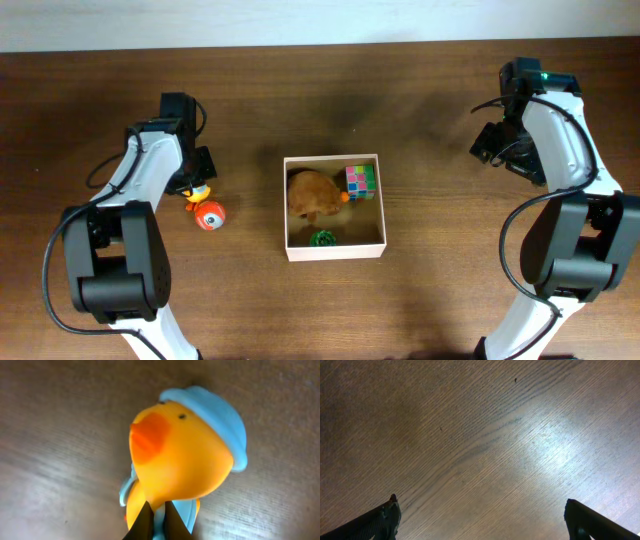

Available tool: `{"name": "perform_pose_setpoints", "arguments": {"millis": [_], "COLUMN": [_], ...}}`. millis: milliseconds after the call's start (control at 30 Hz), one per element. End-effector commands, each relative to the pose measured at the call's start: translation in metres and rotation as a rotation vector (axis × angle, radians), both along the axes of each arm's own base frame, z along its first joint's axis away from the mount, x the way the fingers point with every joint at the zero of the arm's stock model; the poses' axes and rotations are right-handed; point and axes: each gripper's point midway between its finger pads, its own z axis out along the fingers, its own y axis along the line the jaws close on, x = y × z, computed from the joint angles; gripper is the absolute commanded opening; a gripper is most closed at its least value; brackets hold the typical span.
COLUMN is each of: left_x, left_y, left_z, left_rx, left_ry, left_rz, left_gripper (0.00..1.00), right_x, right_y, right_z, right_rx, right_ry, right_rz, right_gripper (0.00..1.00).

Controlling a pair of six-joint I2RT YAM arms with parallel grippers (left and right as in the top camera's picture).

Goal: Pack container
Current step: 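Lift the duck and carry it with the left gripper over the box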

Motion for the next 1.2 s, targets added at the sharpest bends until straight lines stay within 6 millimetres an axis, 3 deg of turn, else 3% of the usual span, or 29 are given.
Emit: {"name": "perform_pose_setpoints", "arguments": {"millis": [0, 100, 333, 500, 767, 1067, 1167], "left_x": [0.008, 0.015, 0.036, 0.038, 0.016, -0.023, -0.04], "left_y": [0.0, 0.001, -0.001, -0.018, -0.114, -0.219, -0.245], "left_z": [0.015, 0.037, 0.111, 0.156, 0.192, 0.193, 0.192], "left_rx": [-0.006, -0.006, 0.001, 0.007, -0.078, -0.113, -0.12], "left_ry": [-0.002, -0.014, -0.087, -0.116, -0.098, -0.073, -0.059], "left_rz": [0.004, 0.004, -0.033, -0.133, -0.574, -0.855, -0.906], "left_gripper": [0.02, 0.02, 0.02, 0.02, 0.02, 0.02, 0.02], "right_x": [0.0, 0.0, 0.0, 0.0, 0.0, 0.0, 0.0], "right_y": [-0.002, -0.002, -0.002, -0.002, -0.002, -0.002, -0.002], "right_z": [0.002, 0.002, 0.002, 0.002, 0.002, 0.002, 0.002], "right_rx": [-0.006, -0.006, -0.006, -0.006, -0.006, -0.006, -0.006], "right_ry": [-0.006, -0.006, -0.006, -0.006, -0.006, -0.006, -0.006], "right_rz": [-0.015, -0.015, -0.015, -0.015, -0.015, -0.015, -0.015], "right_gripper": [0.99, 0.99, 0.99, 0.99, 0.99, 0.99, 0.99]}}
